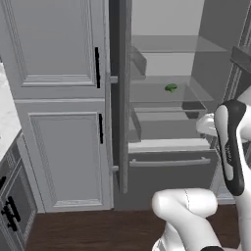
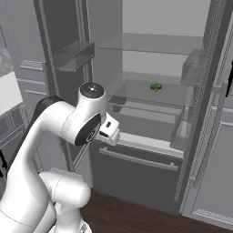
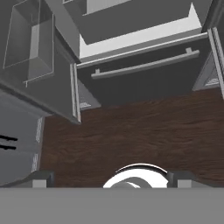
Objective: Place one broccoli and one fish in each tupperware on the nearby counter, to pack two identical lunches.
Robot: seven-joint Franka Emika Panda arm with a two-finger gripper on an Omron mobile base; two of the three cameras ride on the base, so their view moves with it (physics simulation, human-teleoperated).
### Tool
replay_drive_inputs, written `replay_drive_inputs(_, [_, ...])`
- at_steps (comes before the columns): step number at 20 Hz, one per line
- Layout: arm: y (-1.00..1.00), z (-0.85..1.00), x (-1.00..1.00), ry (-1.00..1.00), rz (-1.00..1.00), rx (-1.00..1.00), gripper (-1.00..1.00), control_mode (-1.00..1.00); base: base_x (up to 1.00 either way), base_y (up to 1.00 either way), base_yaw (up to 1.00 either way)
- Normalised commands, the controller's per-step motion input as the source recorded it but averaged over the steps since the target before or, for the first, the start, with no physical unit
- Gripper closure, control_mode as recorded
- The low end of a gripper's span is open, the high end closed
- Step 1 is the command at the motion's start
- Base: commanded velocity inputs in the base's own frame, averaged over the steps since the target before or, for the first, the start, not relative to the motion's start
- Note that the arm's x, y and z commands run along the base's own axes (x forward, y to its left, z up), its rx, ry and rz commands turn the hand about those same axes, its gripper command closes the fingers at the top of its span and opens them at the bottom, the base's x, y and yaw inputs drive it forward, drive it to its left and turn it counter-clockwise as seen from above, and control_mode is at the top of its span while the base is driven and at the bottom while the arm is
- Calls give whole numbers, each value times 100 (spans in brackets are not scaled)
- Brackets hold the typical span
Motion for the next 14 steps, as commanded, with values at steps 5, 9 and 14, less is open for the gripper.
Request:
replay_drive_inputs(5, [0,0,0,0,0,0,-100,100,96,-33,-3])
replay_drive_inputs(9, [0,0,0,0,0,0,-100,100,73,-52,-2])
replay_drive_inputs(14, [0,0,0,0,0,0,-100,100,85,-20,-4])
